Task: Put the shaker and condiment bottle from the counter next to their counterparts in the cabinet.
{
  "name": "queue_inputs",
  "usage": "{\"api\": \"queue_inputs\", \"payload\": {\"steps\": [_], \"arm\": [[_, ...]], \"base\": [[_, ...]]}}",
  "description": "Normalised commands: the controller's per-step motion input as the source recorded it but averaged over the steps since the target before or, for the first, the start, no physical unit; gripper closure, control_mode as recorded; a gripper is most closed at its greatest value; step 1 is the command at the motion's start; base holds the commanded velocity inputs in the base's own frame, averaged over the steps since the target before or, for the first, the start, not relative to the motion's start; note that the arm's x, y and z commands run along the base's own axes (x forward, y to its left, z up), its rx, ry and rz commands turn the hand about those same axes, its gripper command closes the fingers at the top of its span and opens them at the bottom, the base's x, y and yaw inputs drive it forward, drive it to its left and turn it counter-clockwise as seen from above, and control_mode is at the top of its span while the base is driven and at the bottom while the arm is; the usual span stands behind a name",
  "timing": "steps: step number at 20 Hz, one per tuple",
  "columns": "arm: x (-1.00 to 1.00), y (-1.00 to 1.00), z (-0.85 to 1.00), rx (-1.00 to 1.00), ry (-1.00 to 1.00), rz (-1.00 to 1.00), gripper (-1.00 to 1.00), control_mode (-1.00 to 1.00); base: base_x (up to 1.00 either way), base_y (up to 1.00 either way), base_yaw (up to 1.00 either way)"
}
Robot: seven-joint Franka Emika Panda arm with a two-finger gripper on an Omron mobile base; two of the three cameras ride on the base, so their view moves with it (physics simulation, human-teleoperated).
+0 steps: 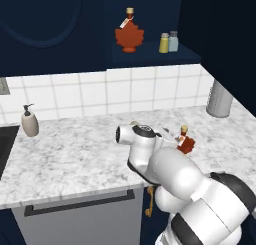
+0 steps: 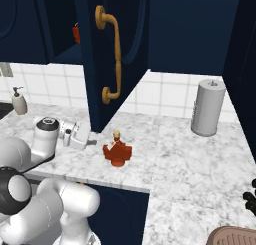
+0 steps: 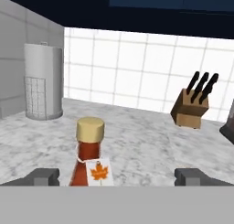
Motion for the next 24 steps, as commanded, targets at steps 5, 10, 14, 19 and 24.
{"api": "queue_inputs", "payload": {"steps": [5, 10, 14, 19, 24], "arm": [[0.06, -0.27, 0.0, 0.0, 0.01, 0.19, -1.0, -1.0], [0.0, 0.0, 0.0, 0.0, 0.0, 0.0, -1.0, -1.0], [0.04, 0.0, -0.04, 0.0, 0.0, 0.01, -1.0, -1.0], [0.04, 0.0, -0.02, 0.0, 0.0, 0.0, -1.0, -1.0], [0.14, 0.0, -0.01, 0.0, 0.01, 0.0, -1.0, -1.0]], "base": [[0.0, 0.0, 0.0], [0.0, 0.0, 0.0], [0.0, 0.0, 0.0], [0.0, 0.0, 0.0], [0.0, 0.0, 0.0]]}}
